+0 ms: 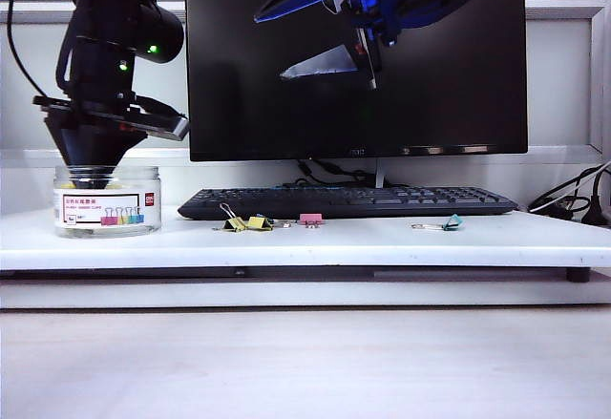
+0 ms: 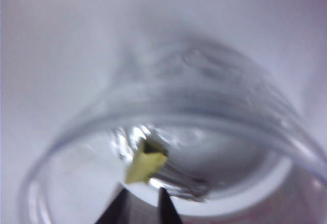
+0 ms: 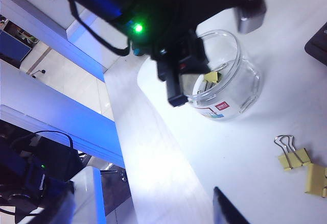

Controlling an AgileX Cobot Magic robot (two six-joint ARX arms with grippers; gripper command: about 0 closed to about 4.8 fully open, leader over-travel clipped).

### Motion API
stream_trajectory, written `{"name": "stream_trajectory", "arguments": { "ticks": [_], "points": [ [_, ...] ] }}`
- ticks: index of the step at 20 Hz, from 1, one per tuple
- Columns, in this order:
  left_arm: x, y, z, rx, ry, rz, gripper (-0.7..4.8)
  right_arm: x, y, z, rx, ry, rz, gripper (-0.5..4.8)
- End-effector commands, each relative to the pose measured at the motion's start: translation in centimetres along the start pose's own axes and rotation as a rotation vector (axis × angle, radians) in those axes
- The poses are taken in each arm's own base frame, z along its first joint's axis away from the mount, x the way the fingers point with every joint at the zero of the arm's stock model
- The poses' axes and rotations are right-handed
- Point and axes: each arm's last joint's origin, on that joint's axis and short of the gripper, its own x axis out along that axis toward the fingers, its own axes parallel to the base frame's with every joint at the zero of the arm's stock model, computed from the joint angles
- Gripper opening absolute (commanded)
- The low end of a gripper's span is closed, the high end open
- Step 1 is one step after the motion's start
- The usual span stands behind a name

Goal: Take the clips out of the round transparent plastic box and place them on the table.

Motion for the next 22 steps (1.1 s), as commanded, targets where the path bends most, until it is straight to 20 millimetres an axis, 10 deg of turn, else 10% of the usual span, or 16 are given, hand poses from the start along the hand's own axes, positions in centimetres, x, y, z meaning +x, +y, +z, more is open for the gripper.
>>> {"name": "stream_trajectory", "arguments": {
  "ticks": [1, 8, 10, 22],
  "points": [
    [-0.3, -0.1, -0.1, -0.038, 0.000, -0.039, 0.86, -0.1, 0.3, 0.3, -0.014, -0.010, 0.012, 3.46],
    [0.7, -0.4, -0.4, -0.028, 0.090, -0.068, 1.20, -0.1, 0.4, 0.3, -0.005, -0.009, 0.037, 3.46],
    [1.5, -0.5, -0.3, -0.021, 0.124, -0.069, 2.18, -0.1, 0.4, 0.3, -0.004, -0.009, 0.037, 3.46],
    [3.1, -0.6, 0.1, -0.014, 0.167, -0.007, 1.22, -0.1, 0.4, 0.3, -0.007, -0.011, 0.038, 3.46]
  ]
}}
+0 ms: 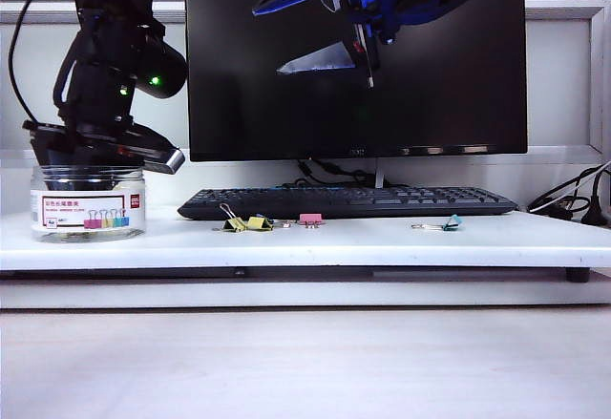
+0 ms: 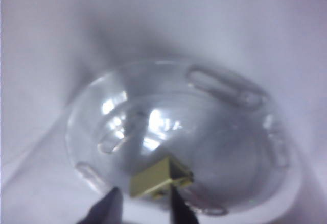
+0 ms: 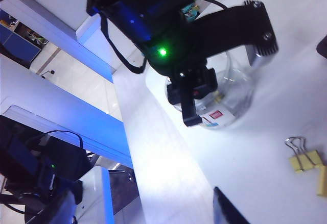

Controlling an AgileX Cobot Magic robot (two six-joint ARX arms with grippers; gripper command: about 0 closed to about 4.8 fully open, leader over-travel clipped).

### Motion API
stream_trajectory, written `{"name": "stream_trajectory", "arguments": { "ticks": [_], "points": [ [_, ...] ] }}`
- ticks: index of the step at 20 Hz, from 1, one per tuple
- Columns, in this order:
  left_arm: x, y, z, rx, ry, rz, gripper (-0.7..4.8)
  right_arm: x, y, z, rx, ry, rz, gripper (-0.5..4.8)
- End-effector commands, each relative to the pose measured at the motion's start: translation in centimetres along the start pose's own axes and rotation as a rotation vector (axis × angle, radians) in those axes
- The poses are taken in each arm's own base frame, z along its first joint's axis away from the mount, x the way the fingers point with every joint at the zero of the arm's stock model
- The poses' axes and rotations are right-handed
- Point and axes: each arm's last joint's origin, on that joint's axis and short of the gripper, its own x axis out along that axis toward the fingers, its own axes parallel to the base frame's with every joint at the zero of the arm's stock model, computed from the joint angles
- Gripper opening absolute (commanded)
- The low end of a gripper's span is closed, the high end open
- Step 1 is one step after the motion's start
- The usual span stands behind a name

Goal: Take the clips out of the round transparent plastic box and place them on the table.

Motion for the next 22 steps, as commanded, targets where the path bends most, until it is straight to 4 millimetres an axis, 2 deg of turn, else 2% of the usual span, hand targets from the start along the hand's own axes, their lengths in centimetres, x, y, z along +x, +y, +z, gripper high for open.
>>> {"name": "stream_trajectory", "arguments": {
  "ticks": [1, 2, 5, 10, 12, 22],
  "points": [
    [0.3, 0.0, 0.2, -0.001, -0.003, 0.025, 0.93, -0.1, 0.3, 0.3, -0.017, -0.009, 0.010, 3.46],
    [0.3, 0.0, 0.3, -0.002, -0.007, 0.025, 0.50, -0.1, 0.3, 0.3, -0.017, -0.009, 0.010, 3.46],
    [0.3, 0.0, 0.5, -0.006, -0.027, 0.024, 0.22, -0.1, 0.3, 0.3, -0.017, -0.009, 0.010, 3.46],
    [0.3, 0.1, 1.0, -0.018, -0.087, 0.029, 0.14, -0.1, 0.3, 0.3, -0.017, -0.009, 0.010, 3.46],
    [0.3, 0.1, 1.2, -0.021, -0.106, 0.026, -0.05, -0.1, 0.3, 0.3, -0.017, -0.009, 0.010, 3.46],
    [-0.2, 0.2, 1.4, -0.047, -0.152, 0.029, -0.05, -0.1, 0.3, 0.3, -0.017, -0.009, 0.010, 3.46]
  ]
}}
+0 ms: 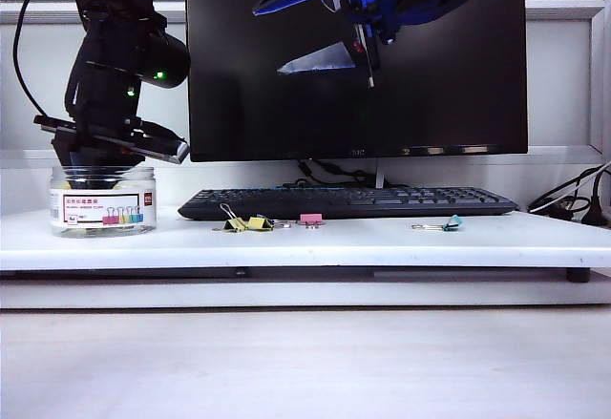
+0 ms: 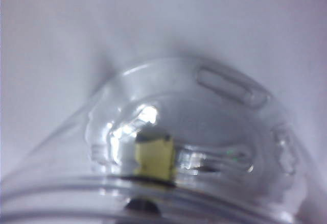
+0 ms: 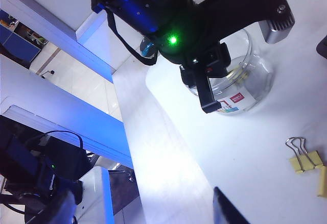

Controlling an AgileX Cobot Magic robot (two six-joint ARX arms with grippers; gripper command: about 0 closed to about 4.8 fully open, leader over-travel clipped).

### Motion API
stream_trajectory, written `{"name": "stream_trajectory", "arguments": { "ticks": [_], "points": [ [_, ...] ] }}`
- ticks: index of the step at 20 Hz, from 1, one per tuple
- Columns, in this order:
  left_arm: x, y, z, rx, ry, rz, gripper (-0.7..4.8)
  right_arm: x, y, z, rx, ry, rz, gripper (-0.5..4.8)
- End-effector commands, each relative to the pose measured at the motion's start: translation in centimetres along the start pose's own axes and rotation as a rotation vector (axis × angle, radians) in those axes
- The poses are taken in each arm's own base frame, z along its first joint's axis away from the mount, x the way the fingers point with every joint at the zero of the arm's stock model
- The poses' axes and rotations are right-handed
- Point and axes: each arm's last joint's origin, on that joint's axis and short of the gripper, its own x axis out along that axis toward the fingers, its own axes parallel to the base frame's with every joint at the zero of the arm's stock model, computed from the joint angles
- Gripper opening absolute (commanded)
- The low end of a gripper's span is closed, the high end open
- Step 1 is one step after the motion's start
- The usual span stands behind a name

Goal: Take the clips out of the round transparent plastic box and place them on the table.

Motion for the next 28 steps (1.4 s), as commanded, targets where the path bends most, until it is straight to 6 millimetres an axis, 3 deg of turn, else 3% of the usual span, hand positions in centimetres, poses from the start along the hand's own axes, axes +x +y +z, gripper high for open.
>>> {"name": "stream_trajectory", "arguments": {
  "ticks": [1, 11, 15, 17, 28],
  "points": [
    [0.0, -0.1, 0.3, -0.020, -0.028, -0.016, -0.05, -0.1, 0.3, 0.3, -0.017, -0.009, 0.010, 3.46],
    [-4.3, 0.7, 1.0, -0.050, -0.153, -0.081, -0.05, -0.1, 0.3, 0.3, -0.009, -0.009, 0.010, 3.46],
    [-4.3, 0.6, 0.9, -0.034, -0.146, -0.115, 0.03, -0.1, 0.3, 0.3, -0.009, -0.009, 0.009, 3.46],
    [-4.3, 0.6, 0.9, -0.033, -0.147, -0.125, 0.82, -0.1, 0.3, 0.3, 0.003, -0.009, 0.010, 3.46],
    [-3.0, 0.3, 0.9, -0.076, -0.090, -0.144, 0.91, -0.1, 0.3, 0.4, 0.027, -0.015, 0.011, 3.46]
  ]
}}
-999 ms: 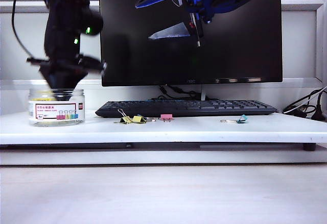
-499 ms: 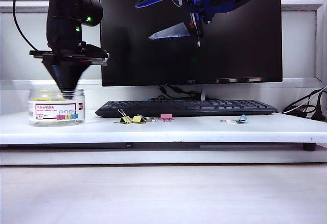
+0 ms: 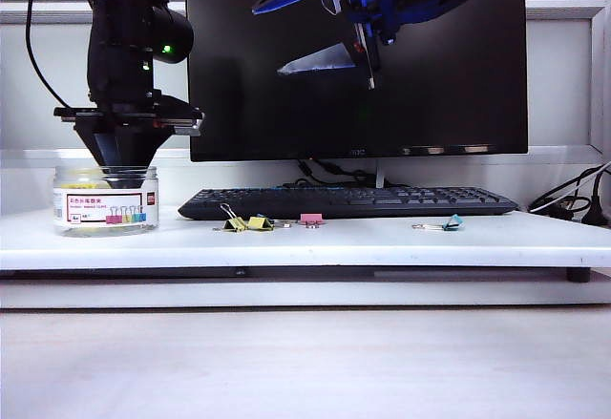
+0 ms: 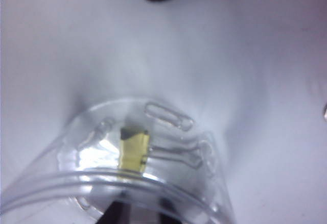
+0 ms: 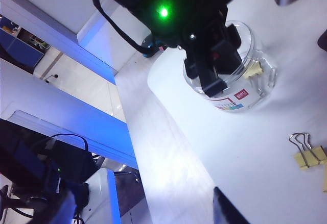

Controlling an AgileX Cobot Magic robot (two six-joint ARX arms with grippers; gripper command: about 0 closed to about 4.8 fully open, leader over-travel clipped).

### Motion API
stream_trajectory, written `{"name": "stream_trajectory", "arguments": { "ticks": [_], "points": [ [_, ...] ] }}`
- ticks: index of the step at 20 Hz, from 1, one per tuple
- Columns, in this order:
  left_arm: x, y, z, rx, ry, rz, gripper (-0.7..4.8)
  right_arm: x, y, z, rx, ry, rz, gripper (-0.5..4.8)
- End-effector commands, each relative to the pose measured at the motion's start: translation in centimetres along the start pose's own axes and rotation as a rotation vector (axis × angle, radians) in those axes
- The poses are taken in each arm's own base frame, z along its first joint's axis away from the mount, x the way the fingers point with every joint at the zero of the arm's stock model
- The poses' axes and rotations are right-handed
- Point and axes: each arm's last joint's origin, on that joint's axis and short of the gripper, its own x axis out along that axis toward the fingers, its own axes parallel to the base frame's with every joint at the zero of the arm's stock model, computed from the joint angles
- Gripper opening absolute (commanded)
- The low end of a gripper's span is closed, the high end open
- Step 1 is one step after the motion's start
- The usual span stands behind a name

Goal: Take the clips out of the round transparent plastic box and place them on the table.

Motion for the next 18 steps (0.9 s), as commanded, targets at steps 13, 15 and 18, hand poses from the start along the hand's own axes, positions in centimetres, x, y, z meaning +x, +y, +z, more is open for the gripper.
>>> {"name": "stream_trajectory", "arguments": {
  "ticks": [13, 15, 18],
  "points": [
    [-0.21, 0.09, -0.06, -0.859, -0.021, 0.042, 0.93, -0.13, 0.48, 0.75, -0.005, -0.039, 0.025, 3.46],
    [-0.19, 0.04, -0.06, -0.976, -0.015, 0.024, 0.93, -0.13, 0.48, 0.75, -0.005, -0.039, 0.025, 3.46],
    [-0.22, -0.09, 0.63, -1.022, -0.055, -0.064, 0.92, -0.13, 0.50, 0.73, -0.004, -0.036, 0.033, 3.46]
  ]
}}
